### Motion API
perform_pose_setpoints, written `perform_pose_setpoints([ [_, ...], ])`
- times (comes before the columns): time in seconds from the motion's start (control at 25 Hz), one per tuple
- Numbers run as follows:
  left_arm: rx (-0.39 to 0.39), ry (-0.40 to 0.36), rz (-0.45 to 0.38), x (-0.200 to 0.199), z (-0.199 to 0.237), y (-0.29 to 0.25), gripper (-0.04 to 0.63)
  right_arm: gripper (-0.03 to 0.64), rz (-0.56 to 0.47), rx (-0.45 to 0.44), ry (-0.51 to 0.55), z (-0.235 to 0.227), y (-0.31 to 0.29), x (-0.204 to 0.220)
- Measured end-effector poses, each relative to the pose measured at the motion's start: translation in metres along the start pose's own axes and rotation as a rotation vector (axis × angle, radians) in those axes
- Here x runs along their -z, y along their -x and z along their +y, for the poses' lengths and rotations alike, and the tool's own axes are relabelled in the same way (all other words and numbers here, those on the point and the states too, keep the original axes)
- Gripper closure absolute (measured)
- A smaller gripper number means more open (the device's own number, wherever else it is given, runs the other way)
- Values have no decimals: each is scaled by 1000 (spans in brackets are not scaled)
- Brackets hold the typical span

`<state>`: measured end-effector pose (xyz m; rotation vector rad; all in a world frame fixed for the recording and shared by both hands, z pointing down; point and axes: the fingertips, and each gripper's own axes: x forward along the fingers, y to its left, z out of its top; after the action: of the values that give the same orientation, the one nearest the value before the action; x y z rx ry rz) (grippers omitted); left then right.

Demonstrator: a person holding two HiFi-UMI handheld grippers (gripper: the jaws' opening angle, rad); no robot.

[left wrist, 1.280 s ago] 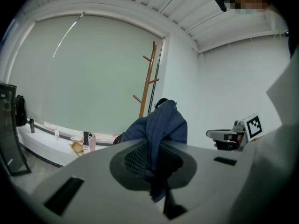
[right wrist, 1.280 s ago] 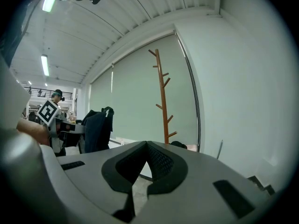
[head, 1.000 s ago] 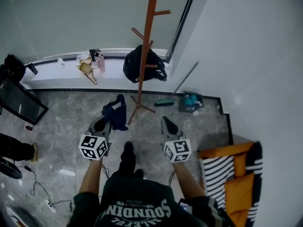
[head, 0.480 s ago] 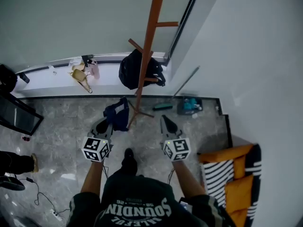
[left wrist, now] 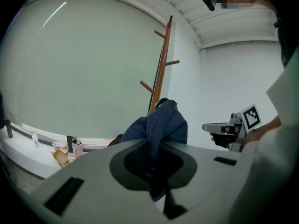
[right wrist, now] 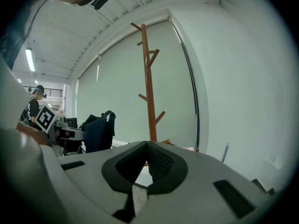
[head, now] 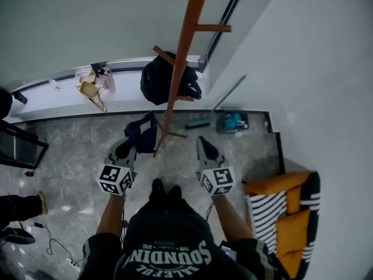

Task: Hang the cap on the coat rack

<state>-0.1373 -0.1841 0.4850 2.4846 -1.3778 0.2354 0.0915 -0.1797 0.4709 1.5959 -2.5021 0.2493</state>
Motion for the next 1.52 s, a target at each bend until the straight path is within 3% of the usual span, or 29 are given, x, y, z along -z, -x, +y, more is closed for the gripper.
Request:
perform_pose_setpoints([
  [0.16, -1, 2, 4, 0, -1, -11, 586, 618, 7, 9, -28, -12, -5, 6],
  [0.56, -22, 8, 10, 10, 1, -33, 586, 618, 3, -73, 25, -19, -33, 6],
  [1.16, -89, 50, 42, 87, 6, -46, 586, 618, 65, -147, 28, -3, -48, 70],
  [1.52, -111, 100, 49, 115, -5, -79, 586, 618, 113, -123, -1, -12, -29, 97],
])
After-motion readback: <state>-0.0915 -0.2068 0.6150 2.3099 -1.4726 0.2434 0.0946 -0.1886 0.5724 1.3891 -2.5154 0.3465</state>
